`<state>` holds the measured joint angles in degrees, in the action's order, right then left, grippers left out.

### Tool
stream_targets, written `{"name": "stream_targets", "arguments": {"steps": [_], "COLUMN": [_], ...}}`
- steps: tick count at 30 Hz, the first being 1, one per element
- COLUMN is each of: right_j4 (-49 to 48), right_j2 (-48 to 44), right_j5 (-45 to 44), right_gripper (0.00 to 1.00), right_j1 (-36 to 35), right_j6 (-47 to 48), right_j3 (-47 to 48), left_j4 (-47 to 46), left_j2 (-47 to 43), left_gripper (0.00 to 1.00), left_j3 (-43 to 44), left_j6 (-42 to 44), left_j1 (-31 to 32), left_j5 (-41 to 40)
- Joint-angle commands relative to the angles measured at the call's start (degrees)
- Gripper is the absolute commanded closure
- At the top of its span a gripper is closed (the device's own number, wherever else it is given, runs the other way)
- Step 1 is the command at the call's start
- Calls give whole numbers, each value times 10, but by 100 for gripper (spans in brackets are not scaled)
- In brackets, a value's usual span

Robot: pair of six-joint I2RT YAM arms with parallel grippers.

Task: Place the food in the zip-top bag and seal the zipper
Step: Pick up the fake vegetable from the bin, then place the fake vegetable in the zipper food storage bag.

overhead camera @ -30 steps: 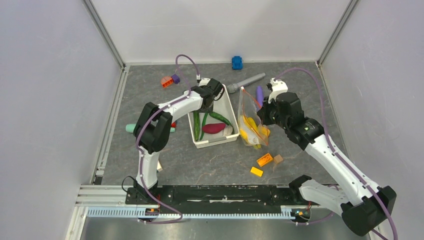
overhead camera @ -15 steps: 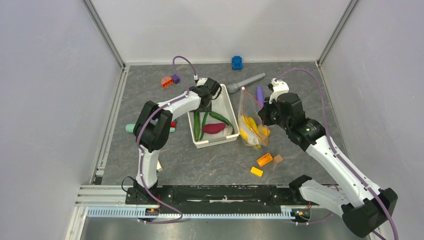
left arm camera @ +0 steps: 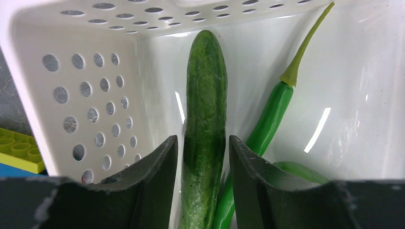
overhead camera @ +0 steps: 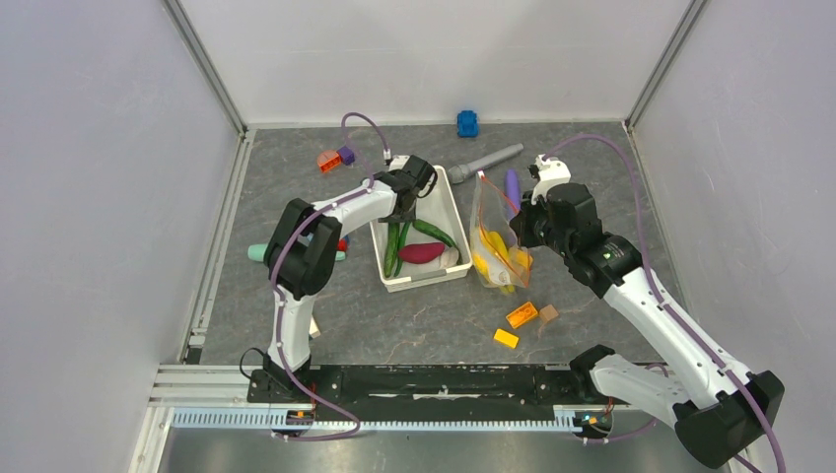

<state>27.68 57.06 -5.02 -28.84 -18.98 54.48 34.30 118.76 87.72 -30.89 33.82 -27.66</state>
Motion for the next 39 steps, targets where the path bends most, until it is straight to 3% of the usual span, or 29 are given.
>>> {"name": "stream_targets", "arguments": {"steps": [1,7,13,17,24,33,39], "right_j4": [-6,-6,-6,-6,-8,-23,-42], "right_j2": [-10,-11,-11,-12,-10,-9,-15], "right_j5": [-8,-8,-7,-5,6,39,40], "right_gripper": [100,100,100,100,100,100,100], "right_j1": [-1,-1,-2,-2,-2,-2,-1], "right_j6": [7,7,7,7,10,12,-4], "right_j3": [-3,-3,-2,3,9,9,-3], "left_j4": [-18,-18,-19,-28,-112,-425,-547], "left_j2": [11,17,-13,-70,-228,-466,-482], "left_gripper": [50,54,76,97,98,98,98], "left_j3": [-8,-11,-4,-2,-53,-223,-229], "left_j6": [-20,-24,-23,-15,7,11,44], "left_j1": [-2,-2,-2,-2,3,49,172], "left_j5": [6,10,17,19,81,288,146]}}
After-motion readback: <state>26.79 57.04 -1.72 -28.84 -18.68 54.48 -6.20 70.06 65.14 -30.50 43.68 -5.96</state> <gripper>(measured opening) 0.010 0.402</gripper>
